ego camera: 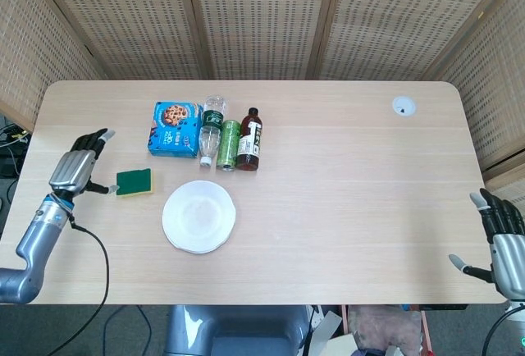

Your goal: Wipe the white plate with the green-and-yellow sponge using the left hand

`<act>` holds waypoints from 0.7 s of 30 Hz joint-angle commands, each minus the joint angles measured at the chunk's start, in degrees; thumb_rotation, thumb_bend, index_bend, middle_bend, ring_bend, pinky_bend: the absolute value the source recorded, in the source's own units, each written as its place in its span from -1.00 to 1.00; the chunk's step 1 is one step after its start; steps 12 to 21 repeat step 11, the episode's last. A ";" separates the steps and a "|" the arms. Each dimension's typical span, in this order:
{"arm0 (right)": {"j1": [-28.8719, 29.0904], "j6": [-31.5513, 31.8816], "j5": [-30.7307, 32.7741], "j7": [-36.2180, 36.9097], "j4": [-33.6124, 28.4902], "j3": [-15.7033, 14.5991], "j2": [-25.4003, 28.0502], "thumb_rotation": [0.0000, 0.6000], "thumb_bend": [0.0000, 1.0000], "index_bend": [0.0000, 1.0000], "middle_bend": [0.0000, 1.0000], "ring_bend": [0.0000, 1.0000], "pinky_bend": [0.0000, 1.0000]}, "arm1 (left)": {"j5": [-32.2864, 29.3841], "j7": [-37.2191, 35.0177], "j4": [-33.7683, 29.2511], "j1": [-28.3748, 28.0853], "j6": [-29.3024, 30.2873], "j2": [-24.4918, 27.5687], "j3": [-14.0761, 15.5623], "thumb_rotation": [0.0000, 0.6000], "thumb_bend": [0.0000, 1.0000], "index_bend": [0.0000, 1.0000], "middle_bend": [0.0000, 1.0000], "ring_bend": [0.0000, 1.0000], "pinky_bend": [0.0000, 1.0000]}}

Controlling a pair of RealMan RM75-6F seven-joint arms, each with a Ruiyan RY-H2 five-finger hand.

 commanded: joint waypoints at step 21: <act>0.22 -0.37 2.28 -0.18 2.20 1.21 -0.73 1.00 -1.00 -1.00 -1.00 -1.00 -1.00 | 3.26 18.23 -22.92 22.02 35.13 5.89 5.72 1.00 -1.00 -1.00 -1.00 -1.00 -1.00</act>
